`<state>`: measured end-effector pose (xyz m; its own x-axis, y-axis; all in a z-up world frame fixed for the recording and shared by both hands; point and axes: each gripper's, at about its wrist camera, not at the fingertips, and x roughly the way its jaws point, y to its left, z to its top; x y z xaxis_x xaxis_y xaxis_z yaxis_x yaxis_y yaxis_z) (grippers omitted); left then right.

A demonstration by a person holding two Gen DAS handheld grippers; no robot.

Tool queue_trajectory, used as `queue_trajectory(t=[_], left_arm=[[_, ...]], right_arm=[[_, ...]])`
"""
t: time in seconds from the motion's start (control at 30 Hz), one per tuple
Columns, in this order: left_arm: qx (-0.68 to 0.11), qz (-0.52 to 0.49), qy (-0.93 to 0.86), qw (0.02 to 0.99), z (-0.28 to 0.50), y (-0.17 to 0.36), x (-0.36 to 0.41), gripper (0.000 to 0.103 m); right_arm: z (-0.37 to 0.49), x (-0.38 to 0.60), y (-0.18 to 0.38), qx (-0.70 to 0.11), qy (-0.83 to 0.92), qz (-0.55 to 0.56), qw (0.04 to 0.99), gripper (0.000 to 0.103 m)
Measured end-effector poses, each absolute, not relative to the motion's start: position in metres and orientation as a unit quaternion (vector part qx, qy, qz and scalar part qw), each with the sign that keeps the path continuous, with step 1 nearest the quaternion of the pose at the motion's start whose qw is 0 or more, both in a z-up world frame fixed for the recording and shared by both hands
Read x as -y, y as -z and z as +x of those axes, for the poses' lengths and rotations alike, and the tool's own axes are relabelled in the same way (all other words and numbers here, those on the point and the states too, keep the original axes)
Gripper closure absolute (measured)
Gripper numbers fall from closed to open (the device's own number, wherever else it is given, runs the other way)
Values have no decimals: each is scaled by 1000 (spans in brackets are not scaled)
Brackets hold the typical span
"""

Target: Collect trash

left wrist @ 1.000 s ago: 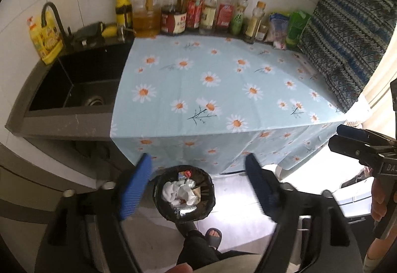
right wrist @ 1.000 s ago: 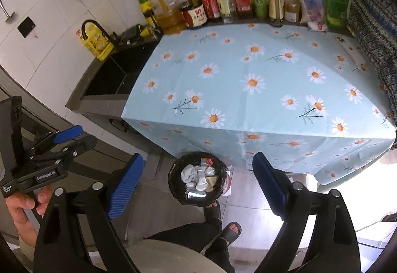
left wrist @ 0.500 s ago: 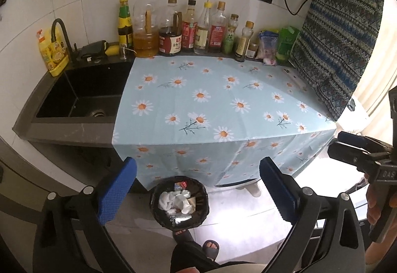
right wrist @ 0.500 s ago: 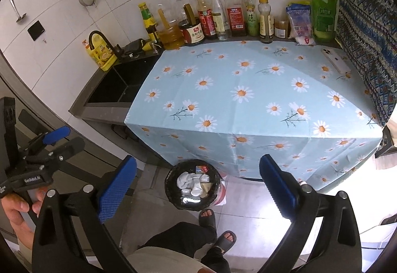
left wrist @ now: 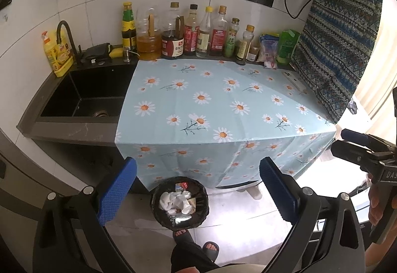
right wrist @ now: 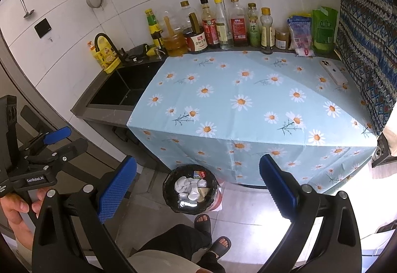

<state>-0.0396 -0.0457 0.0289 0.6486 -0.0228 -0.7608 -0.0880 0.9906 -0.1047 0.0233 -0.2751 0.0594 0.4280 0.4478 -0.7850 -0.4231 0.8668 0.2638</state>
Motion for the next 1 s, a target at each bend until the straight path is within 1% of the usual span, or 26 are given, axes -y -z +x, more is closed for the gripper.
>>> queue_trajectory(t=[0.43, 1.0], left_arm=[[-409, -62, -16, 910, -43, -39, 50, 7], [-411, -61, -15, 910, -45, -37, 53, 7]], right_arm=[[24, 280, -59, -469, -254, 10, 846, 5], [22, 282, -58, -471, -247, 8, 847, 5]])
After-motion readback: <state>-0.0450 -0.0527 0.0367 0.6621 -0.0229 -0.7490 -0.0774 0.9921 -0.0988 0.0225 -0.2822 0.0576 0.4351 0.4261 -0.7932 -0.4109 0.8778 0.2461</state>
